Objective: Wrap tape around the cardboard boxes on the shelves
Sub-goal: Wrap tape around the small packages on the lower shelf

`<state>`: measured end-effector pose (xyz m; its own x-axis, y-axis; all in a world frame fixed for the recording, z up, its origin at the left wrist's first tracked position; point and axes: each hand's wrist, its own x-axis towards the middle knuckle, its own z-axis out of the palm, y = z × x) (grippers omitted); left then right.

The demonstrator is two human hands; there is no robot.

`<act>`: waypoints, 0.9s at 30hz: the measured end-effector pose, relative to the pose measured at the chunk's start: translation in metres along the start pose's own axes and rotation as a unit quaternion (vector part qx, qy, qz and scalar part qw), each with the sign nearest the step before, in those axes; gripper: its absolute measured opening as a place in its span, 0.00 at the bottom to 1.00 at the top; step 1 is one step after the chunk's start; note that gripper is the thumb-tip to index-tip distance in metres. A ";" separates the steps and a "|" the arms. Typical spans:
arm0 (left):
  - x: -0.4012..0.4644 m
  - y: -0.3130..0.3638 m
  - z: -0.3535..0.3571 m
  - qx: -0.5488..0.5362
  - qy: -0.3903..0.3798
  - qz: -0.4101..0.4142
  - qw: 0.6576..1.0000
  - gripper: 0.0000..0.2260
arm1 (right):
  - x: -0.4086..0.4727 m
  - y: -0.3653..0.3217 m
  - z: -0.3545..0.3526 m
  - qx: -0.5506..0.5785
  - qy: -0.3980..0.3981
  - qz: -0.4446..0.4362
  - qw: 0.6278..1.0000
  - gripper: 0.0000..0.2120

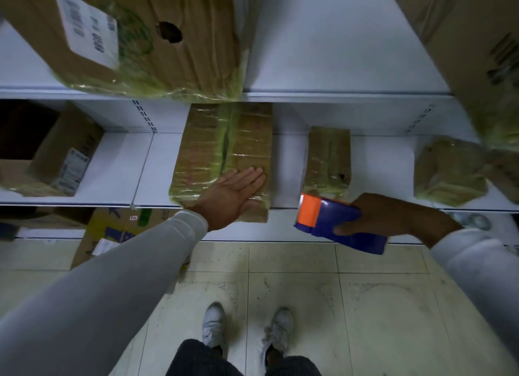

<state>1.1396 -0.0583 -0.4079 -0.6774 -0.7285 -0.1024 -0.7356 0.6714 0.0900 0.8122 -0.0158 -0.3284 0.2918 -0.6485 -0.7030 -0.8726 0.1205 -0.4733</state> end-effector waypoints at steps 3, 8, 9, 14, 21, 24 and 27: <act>0.000 0.002 -0.002 -0.008 0.000 -0.010 1.000 0.31 | -0.009 -0.001 0.000 -0.004 0.023 0.028 0.999 0.14; 0.002 0.012 -0.007 -0.039 0.000 -0.051 0.998 0.38 | 0.032 -0.017 0.031 0.021 0.081 0.040 0.996 0.23; 0.002 0.014 -0.007 -0.035 0.004 -0.059 0.998 0.38 | 0.037 -0.020 0.037 0.023 0.086 0.053 0.995 0.22; -0.002 0.015 -0.002 -0.019 0.008 -0.051 0.998 0.37 | 0.060 -0.045 0.060 0.044 0.096 0.073 0.992 0.18; 0.001 0.014 -0.009 -0.028 -0.015 -0.062 0.998 0.41 | 0.059 -0.066 0.058 -0.032 0.142 0.087 0.985 0.20; 0.003 0.015 -0.011 -0.037 -0.022 -0.066 0.997 0.44 | 0.056 -0.073 0.061 -0.103 0.180 0.095 0.974 0.20; 0.002 0.017 -0.011 -0.044 -0.016 -0.068 0.997 0.45 | 0.057 -0.068 0.056 -0.019 0.128 0.098 0.987 0.21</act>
<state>1.1256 -0.0504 -0.3953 -0.5719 -0.8063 -0.1511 -0.8191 0.5512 0.1587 0.9102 -0.0190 -0.3661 0.0112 -0.7845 -0.6200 -0.9182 0.2375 -0.3171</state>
